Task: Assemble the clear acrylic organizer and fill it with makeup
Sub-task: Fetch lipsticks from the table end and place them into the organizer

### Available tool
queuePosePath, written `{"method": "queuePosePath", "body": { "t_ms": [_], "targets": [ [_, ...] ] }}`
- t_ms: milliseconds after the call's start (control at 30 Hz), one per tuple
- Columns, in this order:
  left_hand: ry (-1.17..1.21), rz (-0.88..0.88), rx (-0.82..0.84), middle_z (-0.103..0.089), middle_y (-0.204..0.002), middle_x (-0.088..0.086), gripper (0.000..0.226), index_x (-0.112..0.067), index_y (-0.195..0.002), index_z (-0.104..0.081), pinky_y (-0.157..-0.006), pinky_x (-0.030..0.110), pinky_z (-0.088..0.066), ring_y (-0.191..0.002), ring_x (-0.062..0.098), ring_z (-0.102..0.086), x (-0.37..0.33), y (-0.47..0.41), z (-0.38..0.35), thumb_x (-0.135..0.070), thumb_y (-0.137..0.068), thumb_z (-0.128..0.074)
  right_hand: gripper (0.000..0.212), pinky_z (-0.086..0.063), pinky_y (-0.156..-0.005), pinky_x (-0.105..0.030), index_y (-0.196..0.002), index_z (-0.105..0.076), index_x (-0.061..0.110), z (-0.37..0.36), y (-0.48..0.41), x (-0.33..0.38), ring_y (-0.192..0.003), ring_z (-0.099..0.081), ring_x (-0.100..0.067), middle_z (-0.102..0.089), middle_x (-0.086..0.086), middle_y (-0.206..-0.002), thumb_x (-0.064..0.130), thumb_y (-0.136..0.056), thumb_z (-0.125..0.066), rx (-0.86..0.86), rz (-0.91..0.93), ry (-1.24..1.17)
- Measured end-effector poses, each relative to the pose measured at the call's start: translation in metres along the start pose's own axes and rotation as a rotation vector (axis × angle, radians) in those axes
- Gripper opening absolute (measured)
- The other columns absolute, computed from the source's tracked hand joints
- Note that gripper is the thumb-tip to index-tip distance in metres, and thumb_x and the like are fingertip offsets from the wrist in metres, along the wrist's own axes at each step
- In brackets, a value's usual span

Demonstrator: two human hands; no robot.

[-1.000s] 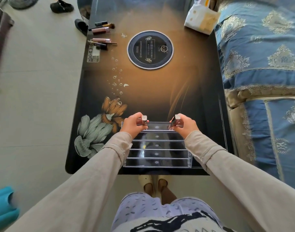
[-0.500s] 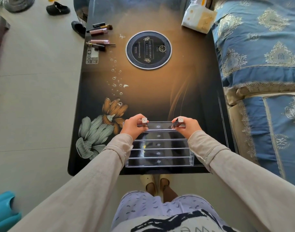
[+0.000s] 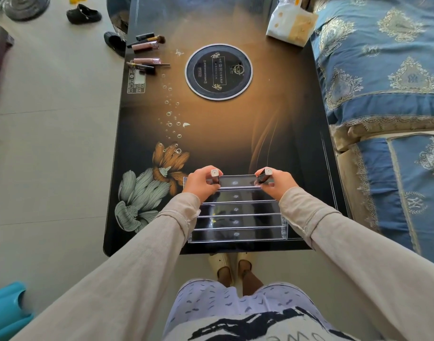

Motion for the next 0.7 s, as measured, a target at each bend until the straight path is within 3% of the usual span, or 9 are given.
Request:
{"method": "queuePosePath", "body": {
  "t_ms": [100, 233, 400, 500, 600, 700],
  "targets": [
    [-0.015, 0.008, 0.022, -0.068, -0.105, 0.015, 0.033, -0.008, -0.107, -0.062, -0.097, 0.038, -0.049, -0.101, 0.03, -0.063, 0.001, 0.0, -0.002, 0.001, -0.075, -0.068, 0.039, -0.04, -0.108, -0.038, -0.124, -0.053, 0.01, 0.001, 0.001, 0.0, -0.119, -0.053, -0.034, -0.06, -0.014, -0.125, -0.001, -0.087, -0.056, -0.011, -0.001, 0.002],
    [0.014, 0.039, 0.023, -0.063, -0.119, 0.013, 0.045, -0.009, -0.116, -0.054, -0.099, 0.033, -0.043, -0.115, 0.027, -0.056, 0.011, 0.007, -0.003, 0.0, -0.074, -0.069, 0.046, -0.04, -0.109, -0.039, -0.128, -0.049, 0.009, 0.007, 0.01, -0.006, -0.121, -0.053, -0.033, -0.057, -0.014, -0.13, -0.002, -0.084, -0.059, -0.107, -0.015, -0.033],
    [-0.078, 0.097, -0.167, -0.06, -0.119, 0.011, 0.044, -0.007, -0.118, -0.055, -0.096, 0.028, -0.041, -0.113, 0.023, -0.055, 0.049, 0.05, 0.005, -0.005, -0.077, -0.069, 0.038, -0.045, -0.098, -0.033, -0.118, -0.058, 0.003, 0.0, 0.051, -0.048, -0.107, -0.061, -0.029, -0.066, -0.016, -0.114, -0.004, -0.081, -0.06, -0.273, -0.112, -0.139],
    [-0.143, 0.194, -0.203, -0.061, -0.104, 0.012, 0.026, -0.005, -0.109, -0.06, -0.088, 0.03, -0.043, -0.099, 0.023, -0.056, 0.09, 0.092, -0.002, -0.006, -0.083, -0.061, 0.028, -0.045, -0.092, -0.028, -0.109, -0.063, 0.002, -0.035, 0.085, -0.093, -0.1, -0.064, -0.028, -0.069, -0.016, -0.106, -0.003, -0.082, -0.06, -0.157, -0.257, -0.121],
    [-0.126, 0.329, -0.094, -0.06, -0.089, 0.007, 0.014, -0.01, -0.093, -0.065, -0.079, 0.027, -0.043, -0.087, 0.025, -0.059, 0.135, 0.14, -0.02, -0.004, -0.084, -0.057, 0.025, -0.044, -0.087, -0.024, -0.106, -0.064, 0.001, -0.074, 0.117, -0.134, -0.097, -0.064, -0.024, -0.069, -0.014, -0.108, -0.003, -0.082, -0.058, 0.028, -0.378, -0.05],
    [-0.186, 0.51, 0.156, -0.058, -0.078, 0.001, 0.034, -0.034, -0.065, -0.049, -0.071, 0.019, -0.036, -0.08, 0.019, -0.053, 0.177, 0.183, -0.047, -0.01, -0.088, -0.05, 0.018, -0.047, -0.088, -0.028, -0.097, -0.064, 0.01, -0.1, 0.144, -0.161, -0.084, -0.054, -0.015, -0.067, -0.017, -0.113, -0.001, -0.086, -0.056, 0.168, -0.495, -0.003]
  ]
}}
Point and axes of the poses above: each hand's wrist, its own y-axis away from the middle knuckle, its own z-axis out of the back of the hand, x = y × z, the point moved 7 cm from there along -y, towards the middle knuckle
